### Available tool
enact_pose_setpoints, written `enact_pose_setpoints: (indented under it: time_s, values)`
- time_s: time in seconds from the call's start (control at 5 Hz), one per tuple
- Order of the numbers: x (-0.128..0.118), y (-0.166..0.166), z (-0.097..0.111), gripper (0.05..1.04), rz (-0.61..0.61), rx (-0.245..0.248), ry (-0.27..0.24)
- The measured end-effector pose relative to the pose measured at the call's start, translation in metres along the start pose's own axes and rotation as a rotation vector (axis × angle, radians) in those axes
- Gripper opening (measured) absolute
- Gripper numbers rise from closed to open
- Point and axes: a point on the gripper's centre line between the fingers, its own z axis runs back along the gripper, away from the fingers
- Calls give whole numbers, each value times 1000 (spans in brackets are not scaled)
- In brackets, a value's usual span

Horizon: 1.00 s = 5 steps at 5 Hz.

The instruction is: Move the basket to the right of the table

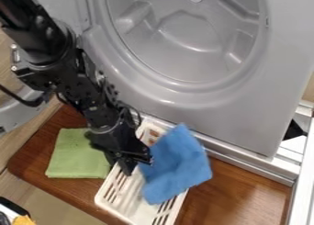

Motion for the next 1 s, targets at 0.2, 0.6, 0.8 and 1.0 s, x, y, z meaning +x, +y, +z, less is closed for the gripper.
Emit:
enact_pose_setpoints:
  time_s: [0.2,0.6,0.8,1.0]
  values:
    - [14,-21,1,91,-47,-44,-31]
    - [33,-70,-2,91,-136,-137,-82]
    - [41,-94,-14,91,-176,-147,-95]
    - [43,-111,-33,91,-165,-162,-76]
